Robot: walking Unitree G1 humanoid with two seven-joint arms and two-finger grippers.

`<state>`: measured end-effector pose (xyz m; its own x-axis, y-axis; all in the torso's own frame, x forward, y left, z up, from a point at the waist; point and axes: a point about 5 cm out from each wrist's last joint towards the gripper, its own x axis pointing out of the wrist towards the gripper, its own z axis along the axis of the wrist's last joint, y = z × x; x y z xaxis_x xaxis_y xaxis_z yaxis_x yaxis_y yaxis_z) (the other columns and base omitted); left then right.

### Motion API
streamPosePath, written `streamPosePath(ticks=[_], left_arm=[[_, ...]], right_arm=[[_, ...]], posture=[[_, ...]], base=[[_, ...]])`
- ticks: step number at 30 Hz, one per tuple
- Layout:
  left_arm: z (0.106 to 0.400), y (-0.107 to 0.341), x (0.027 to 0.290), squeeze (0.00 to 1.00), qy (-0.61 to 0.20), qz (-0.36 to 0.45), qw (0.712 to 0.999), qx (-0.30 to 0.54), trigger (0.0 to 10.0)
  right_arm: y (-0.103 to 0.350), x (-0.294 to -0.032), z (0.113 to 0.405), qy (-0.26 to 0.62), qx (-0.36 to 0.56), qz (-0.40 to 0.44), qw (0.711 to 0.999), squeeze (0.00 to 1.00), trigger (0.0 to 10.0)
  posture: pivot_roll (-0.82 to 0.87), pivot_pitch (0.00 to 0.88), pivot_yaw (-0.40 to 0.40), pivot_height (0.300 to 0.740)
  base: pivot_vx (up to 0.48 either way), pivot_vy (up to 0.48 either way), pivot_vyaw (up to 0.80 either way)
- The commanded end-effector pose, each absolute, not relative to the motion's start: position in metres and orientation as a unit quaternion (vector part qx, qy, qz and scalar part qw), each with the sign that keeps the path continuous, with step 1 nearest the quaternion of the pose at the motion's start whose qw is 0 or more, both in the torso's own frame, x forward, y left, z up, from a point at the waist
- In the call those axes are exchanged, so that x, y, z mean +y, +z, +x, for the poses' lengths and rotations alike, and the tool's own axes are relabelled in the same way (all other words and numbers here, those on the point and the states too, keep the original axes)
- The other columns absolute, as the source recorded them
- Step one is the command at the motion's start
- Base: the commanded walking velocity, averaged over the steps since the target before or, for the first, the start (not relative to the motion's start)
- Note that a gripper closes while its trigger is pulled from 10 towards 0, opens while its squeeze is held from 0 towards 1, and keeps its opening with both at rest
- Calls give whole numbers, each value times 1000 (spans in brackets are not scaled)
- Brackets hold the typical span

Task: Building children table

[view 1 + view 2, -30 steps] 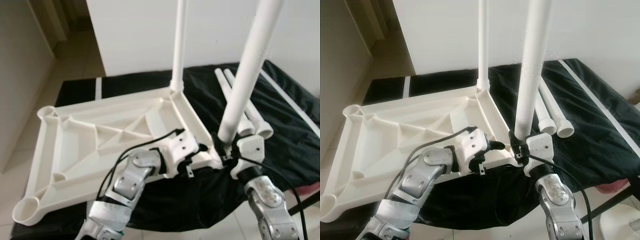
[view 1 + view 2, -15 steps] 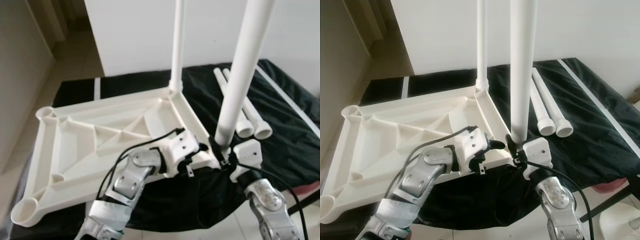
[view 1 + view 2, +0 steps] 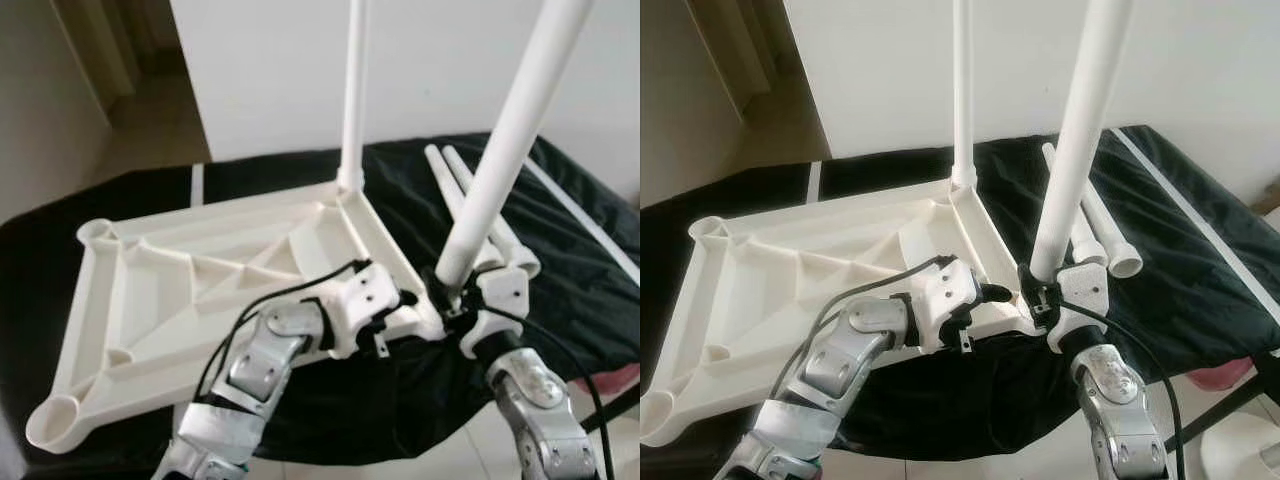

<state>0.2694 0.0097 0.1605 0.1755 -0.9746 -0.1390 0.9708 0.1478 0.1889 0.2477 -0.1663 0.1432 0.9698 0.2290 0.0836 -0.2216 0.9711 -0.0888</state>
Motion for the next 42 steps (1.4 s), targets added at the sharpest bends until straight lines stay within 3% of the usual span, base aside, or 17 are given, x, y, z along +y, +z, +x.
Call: streamPosePath(ticks=[1,12,25,28,33,35,42], left_arm=[[272,162,9,0,-625,118,771,-9,10000],[272,162,9,0,-625,118,772,-9,10000],[272,162,9,0,-624,118,773,-8,10000],[273,163,10,0,-622,117,774,-8,10000],[272,163,9,0,-623,116,773,-9,10000],[272,164,7,0,-626,116,771,-10,10000],[272,165,5,0,-627,115,770,-12,10000]], right_arm=[[116,-167,244,112,29,-21,993,0,10000],[112,-177,247,60,65,56,994,0,10000],[115,-175,250,32,57,30,997,0,10000],[122,-179,252,-70,14,17,997,0,10000],[121,-185,253,-149,15,22,989,0,10000],[111,-184,254,-253,56,47,965,0,10000],[120,-160,262,-193,34,31,980,0,10000]], posture=[[-63,0,54,740],[-65,0,55,740],[-64,0,54,740],[-58,0,49,740],[-58,0,48,740],[-60,0,43,740],[-55,0,40,740]], base=[[0,0,0],[0,0,0],[0,0,0],[0,0,0],[0,0,0],[0,0,0],[0,0,0]])
